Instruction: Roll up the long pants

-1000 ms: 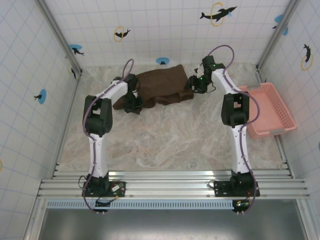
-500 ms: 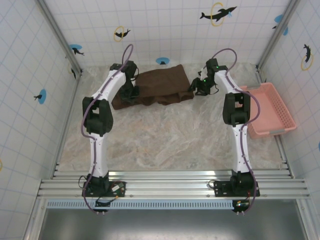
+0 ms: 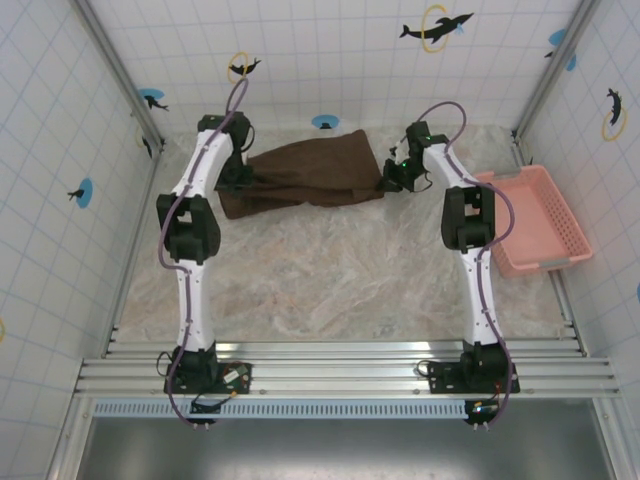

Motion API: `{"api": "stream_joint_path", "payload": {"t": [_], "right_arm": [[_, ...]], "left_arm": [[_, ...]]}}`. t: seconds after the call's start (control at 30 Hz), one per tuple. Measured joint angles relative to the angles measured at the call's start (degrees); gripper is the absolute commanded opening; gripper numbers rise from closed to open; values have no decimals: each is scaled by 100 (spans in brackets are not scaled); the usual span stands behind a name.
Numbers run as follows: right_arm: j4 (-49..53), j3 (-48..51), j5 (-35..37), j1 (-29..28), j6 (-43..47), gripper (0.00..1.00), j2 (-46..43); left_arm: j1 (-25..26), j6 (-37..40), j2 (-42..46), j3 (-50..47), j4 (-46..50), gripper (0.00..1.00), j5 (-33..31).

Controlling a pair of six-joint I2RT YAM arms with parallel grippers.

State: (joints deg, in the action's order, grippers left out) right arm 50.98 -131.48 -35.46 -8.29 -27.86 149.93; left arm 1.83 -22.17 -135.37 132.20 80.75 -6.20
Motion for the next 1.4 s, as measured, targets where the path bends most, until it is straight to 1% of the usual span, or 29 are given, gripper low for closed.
{"api": "stream_joint_path", "payload": {"t": [0.1, 0.23, 0.43, 0.47, 0.5, 0.53, 0.57, 0.63, 0.67, 0.73, 0.77, 0.83, 0.93, 1.03, 1.17, 1.23, 1.3, 1.4], "right_arm": [[-31, 138, -111, -11, 35, 0, -48], [-63, 529, -195, -59, 122, 0, -254], [-111, 1355, -210, -63, 299, 0, -713], [-129, 1504, -223, -70, 332, 0, -791], [-153, 1681, -238, -81, 358, 7, -890], [-166, 1834, -256, -92, 380, 17, -973], [-162, 2002, -251, -107, 409, 31, -1067], [-157, 2275, -297, -114, 476, 47, -1294], [-129, 2396, -166, -120, 503, 53, -1427], [-13, 2553, 57, -116, 616, 61, -1633], [66, 2568, 195, -116, 673, 62, -1692], [177, 2542, 411, -116, 778, 63, -1779], [363, 2212, 627, -116, 846, 63, -1794], [437, 1631, 723, -118, 861, 63, -1718], [398, 730, 765, -144, 824, 64, -1333], [385, 308, 763, -175, 782, 64, -1010], [374, -76, 758, -223, 728, 64, -623], [382, -529, 761, -326, 643, 63, -28]], "left_arm": [[-249, 111, 0, 0, -2, 0, -61], [-306, 140, 0, -173, -9, 0, -136], [-291, 133, 2, -1408, -267, 0, -190], [-291, 133, 7, -1631, -350, 2, -190], [-291, 125, 13, -1851, -435, 7, -188], [-297, 114, 17, -1996, -501, 14, -188], [-306, 111, 17, -2120, -546, 37, -214], [-382, 92, 48, -2240, -518, 56, -444], [-457, 90, 81, -2253, -527, 67, -498], [-577, 76, 138, -2253, -546, 82, -588], [-643, 28, 166, -2253, -568, 88, -638], [-713, -59, 247, -2260, -614, 97, -664], [-686, -212, 603, -2415, -750, 97, -638], [-605, -354, 1126, -2485, -824, 97, -555], [-518, -673, 1644, -2485, -988, 97, -350], [-507, -841, 1676, -2481, -1095, 97, -219], [-507, -1051, 1530, -2428, -1169, 97, -55], [-503, -1375, 1045, -2247, -1274, 97, 138]]}}
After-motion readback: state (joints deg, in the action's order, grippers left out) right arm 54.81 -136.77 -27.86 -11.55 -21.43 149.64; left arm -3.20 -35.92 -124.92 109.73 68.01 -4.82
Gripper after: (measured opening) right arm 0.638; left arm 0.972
